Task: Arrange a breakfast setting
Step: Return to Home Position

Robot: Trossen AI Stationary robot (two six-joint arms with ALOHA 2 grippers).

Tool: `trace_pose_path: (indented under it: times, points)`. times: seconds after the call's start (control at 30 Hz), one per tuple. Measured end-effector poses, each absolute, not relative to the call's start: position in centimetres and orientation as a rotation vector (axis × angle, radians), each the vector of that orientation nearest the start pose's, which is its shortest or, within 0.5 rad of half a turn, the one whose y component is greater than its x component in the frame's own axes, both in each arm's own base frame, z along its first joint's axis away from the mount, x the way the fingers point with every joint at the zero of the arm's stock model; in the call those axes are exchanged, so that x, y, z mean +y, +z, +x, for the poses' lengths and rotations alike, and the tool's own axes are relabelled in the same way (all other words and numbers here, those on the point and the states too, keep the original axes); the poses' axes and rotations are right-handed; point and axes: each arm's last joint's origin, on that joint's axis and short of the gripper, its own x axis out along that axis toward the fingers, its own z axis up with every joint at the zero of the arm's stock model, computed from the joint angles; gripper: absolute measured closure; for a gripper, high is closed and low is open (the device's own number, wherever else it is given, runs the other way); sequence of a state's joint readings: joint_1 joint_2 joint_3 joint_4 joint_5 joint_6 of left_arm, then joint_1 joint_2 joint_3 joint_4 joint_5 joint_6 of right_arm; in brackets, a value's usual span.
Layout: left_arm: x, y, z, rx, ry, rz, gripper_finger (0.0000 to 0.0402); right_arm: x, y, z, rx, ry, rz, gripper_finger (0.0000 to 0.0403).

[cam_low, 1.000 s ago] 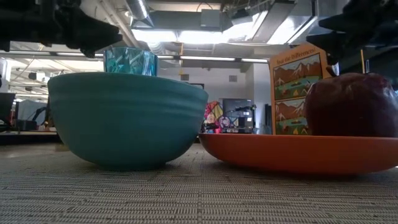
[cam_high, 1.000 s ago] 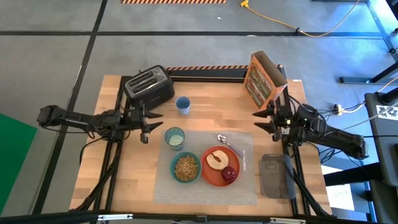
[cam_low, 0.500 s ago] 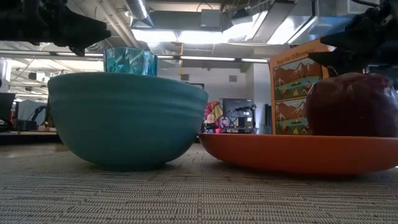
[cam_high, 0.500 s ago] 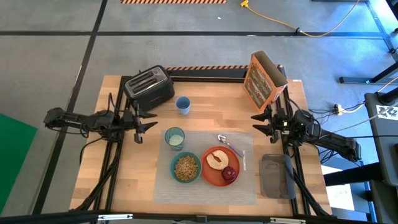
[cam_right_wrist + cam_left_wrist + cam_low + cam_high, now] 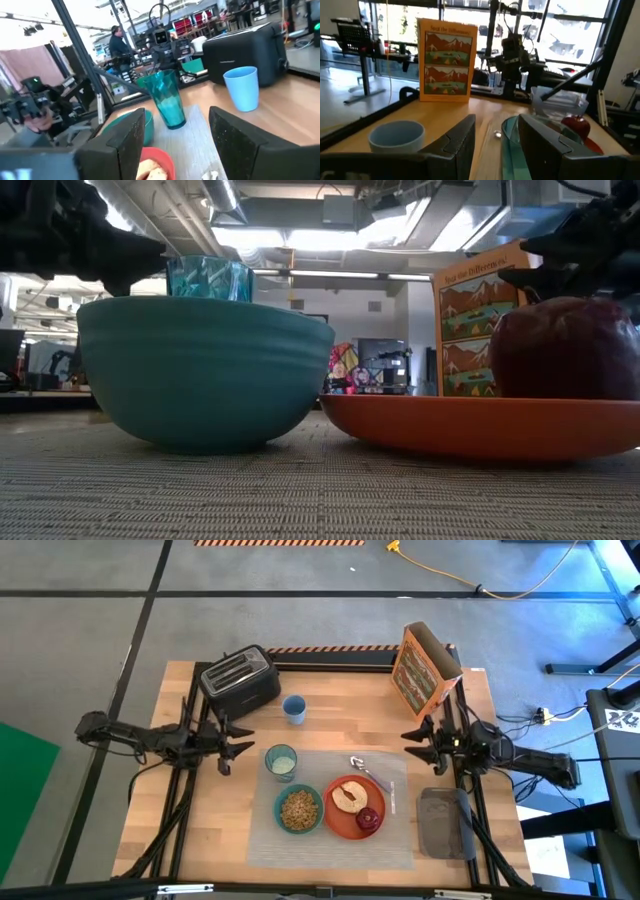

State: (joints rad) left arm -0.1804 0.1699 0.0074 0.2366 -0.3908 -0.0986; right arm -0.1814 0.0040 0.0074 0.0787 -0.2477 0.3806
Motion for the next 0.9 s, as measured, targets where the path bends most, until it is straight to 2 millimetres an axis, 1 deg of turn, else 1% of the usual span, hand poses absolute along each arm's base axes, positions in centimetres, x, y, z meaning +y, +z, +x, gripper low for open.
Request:
trace_pose_path:
  times: [0.17,0.23,0.3,0.4,0.5,0.57,0.77,0.9]
  points:
    - [-1.1,17.6,10.4,-0.087,0.237,-0.051,0.0257,0.0,17.1,9.8,-0.045,0.062,0.283,0.0194]
    - [-1.2,17.7,10.3,-0.098,0.233,-0.045,0.0257,0.4,16.8,9.9,-0.011,0.083,0.246,0.0194]
    - [-1.4,17.8,10.2,-0.104,0.217,-0.049,0.0257,0.6,16.8,9.8,-0.016,0.089,0.212,0.0194]
    - [-1.7,17.8,10.0,-0.073,0.18,-0.019,0.0257,0.8,16.7,9.8,-0.008,0.091,0.142,0.0194]
    - [-1.6,17.8,9.7,-0.085,0.187,-0.004,0.0257,0.7,16.8,9.7,-0.027,0.075,0.098,0.0194]
    - [-1.5,17.5,9.8,-0.078,0.188,-0.003,0.026,0.6,16.8,9.7,-0.027,0.063,0.079,0.0194]
    - [-0.5,17.5,10.0,-0.082,0.197,-0.001,0.0283,0.2,16.9,9.7,-0.031,0.059,0.103,0.0194]
    - [0.2,17.4,10.0,-0.084,0.206,-0.022,0.0315,0.1,16.8,9.7,-0.028,0.053,0.129,0.0194]
